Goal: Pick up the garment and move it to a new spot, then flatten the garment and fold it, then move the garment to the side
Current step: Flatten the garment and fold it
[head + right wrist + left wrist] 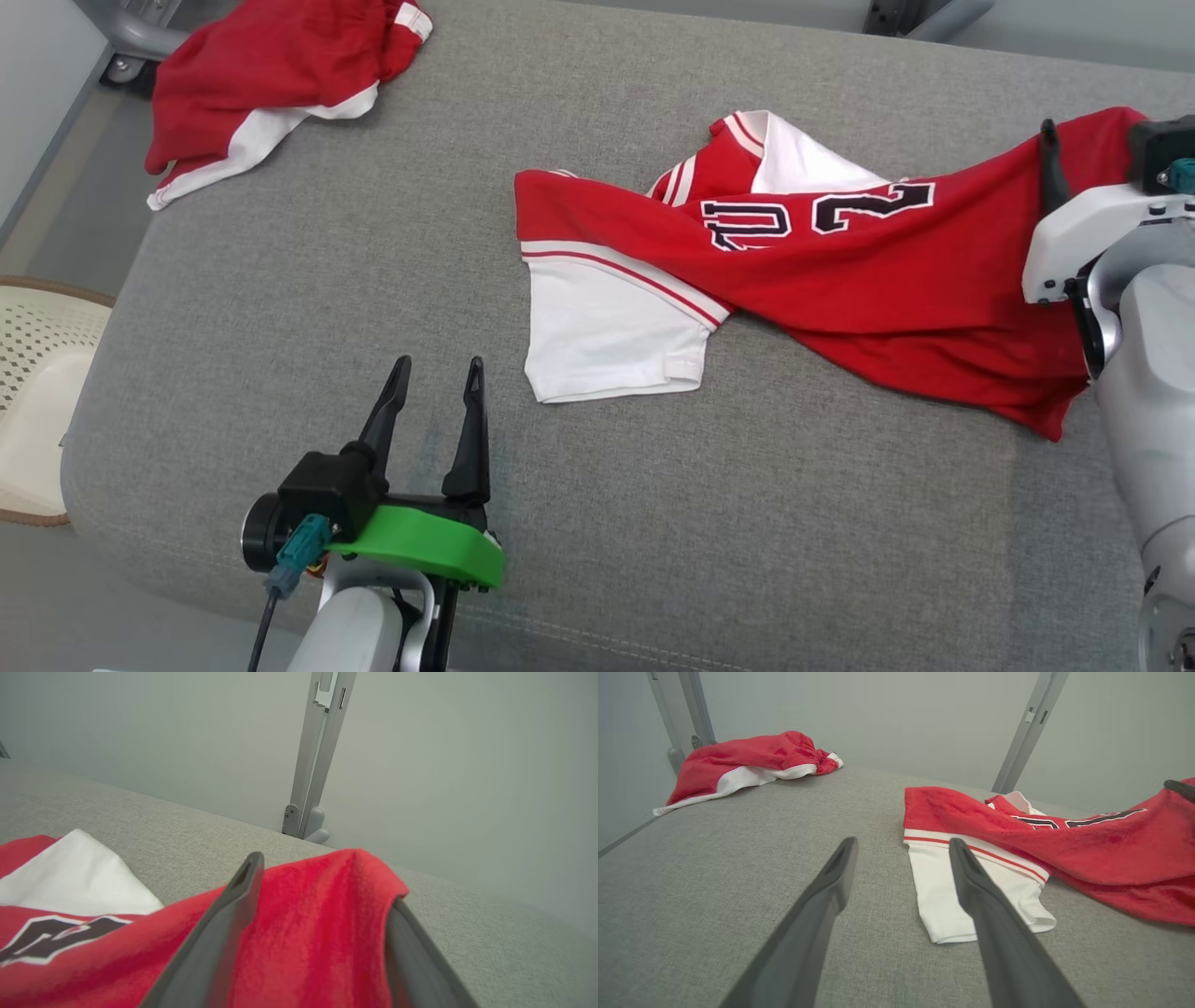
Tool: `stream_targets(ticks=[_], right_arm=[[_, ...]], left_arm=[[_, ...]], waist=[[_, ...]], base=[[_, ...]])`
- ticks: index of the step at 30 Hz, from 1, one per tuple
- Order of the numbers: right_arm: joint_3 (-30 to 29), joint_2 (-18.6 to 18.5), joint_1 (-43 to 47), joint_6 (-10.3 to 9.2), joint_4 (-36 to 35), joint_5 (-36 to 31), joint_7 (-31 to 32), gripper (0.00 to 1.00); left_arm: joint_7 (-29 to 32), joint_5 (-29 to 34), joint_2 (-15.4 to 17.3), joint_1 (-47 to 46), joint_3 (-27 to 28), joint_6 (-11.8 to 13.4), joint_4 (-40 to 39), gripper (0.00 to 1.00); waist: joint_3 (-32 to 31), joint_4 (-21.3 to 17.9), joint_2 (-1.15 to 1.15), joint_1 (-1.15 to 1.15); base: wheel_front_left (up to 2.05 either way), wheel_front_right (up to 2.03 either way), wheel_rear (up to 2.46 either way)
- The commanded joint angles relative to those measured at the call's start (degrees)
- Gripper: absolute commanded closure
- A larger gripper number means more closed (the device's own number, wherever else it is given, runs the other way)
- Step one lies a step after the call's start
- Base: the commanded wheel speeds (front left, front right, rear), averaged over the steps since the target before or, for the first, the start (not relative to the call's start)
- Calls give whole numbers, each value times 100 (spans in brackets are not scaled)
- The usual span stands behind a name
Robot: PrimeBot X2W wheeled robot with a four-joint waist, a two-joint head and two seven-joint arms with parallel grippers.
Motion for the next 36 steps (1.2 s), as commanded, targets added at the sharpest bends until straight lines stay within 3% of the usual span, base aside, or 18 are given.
stream_targets(ticks=[1,11,21,29,36], right_arm=[[-72,66,-11,-10,-113,-76,-41,0],[82,211,404,-10,-1177,468,-30,0],[348,101,1749,-10,-1596,1486,-31,0],[175,669,3226,-10,-2795,2413,-31,0],[460,959,3421,-10,-2821,2887,-31,0]], left_arm=[[5,14,5,-84,9,40,-6,0],[5,136,5,-35,196,32,-13,0],[5,164,8,96,274,5,14,0],[5,197,7,181,355,-15,-35,0],[6,268,7,171,398,-30,-74,0]], waist=[[84,-5,69,0],[-9,-599,69,0],[-177,-951,69,0],[-185,-1063,69,0],[-125,-1054,69,0]], base=[[0,0,0],[0,0,0],[0,0,0],[0,0,0],[0,0,0]])
